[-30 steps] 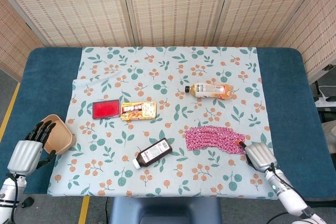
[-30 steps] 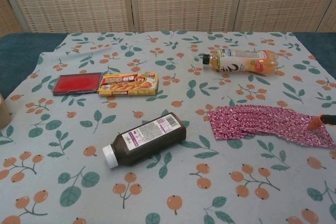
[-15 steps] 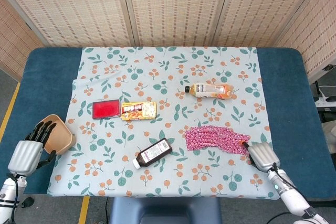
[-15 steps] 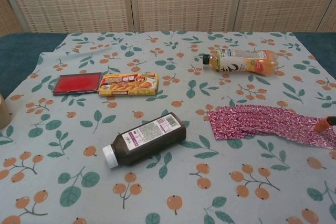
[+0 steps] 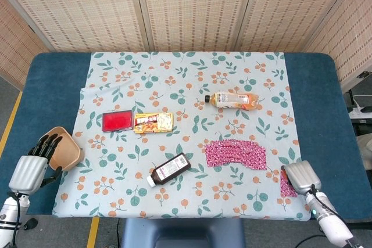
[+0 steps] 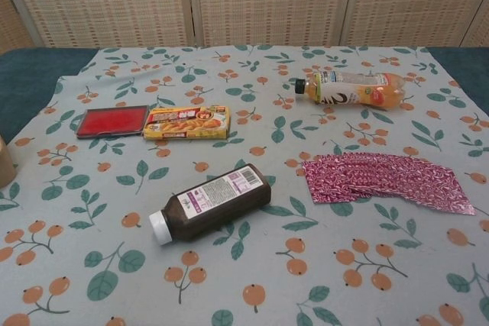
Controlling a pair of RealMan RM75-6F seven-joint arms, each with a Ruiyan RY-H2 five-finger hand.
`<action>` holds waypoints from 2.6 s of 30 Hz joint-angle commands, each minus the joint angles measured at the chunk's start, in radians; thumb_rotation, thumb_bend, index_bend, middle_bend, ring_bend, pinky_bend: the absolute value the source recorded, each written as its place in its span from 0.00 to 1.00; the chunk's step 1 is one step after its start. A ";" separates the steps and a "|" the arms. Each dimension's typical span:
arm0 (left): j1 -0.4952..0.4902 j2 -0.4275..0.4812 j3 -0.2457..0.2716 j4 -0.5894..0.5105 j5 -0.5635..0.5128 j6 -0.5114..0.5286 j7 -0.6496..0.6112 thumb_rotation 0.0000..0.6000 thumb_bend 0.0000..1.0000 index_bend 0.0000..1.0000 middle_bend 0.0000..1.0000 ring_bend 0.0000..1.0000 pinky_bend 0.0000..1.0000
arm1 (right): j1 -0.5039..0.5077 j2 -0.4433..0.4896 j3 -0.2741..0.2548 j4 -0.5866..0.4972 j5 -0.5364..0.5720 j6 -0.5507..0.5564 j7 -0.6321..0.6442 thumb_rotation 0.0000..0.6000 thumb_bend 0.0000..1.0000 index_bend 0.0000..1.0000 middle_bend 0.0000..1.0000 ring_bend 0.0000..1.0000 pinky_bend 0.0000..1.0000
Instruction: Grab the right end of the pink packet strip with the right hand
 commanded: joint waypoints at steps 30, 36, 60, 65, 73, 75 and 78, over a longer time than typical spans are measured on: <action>-0.004 0.001 0.002 0.002 0.000 -0.008 -0.001 1.00 0.37 0.05 0.06 0.06 0.33 | 0.067 -0.119 0.030 0.160 -0.186 -0.008 0.266 1.00 0.99 0.31 0.79 0.75 0.85; -0.002 0.002 0.002 0.003 0.001 -0.005 -0.006 1.00 0.37 0.05 0.06 0.06 0.33 | 0.075 -0.131 0.036 0.178 -0.153 -0.034 0.256 1.00 0.99 0.31 0.79 0.75 0.85; -0.002 0.002 0.003 0.001 0.001 -0.005 0.000 1.00 0.37 0.06 0.06 0.07 0.33 | 0.058 -0.134 0.066 0.277 -0.028 -0.052 0.263 1.00 0.99 0.31 0.79 0.75 0.85; -0.003 0.001 0.003 0.001 0.001 -0.006 0.001 1.00 0.37 0.06 0.06 0.07 0.33 | 0.052 -0.130 0.075 0.284 -0.019 -0.037 0.267 1.00 0.99 0.31 0.79 0.75 0.85; -0.003 0.001 0.002 0.002 0.000 -0.007 0.000 1.00 0.37 0.06 0.06 0.07 0.33 | 0.028 -0.116 0.083 0.263 -0.058 0.055 0.267 1.00 0.99 0.31 0.79 0.75 0.85; -0.003 0.001 0.003 0.002 0.001 -0.006 0.000 1.00 0.37 0.06 0.06 0.07 0.33 | 0.012 -0.115 0.087 0.254 -0.080 0.110 0.266 1.00 0.99 0.31 0.79 0.75 0.85; -0.002 0.001 0.003 0.003 0.001 -0.004 -0.002 1.00 0.37 0.06 0.06 0.07 0.33 | -0.019 -0.111 0.086 0.241 -0.137 0.214 0.286 1.00 0.99 0.29 0.78 0.70 0.84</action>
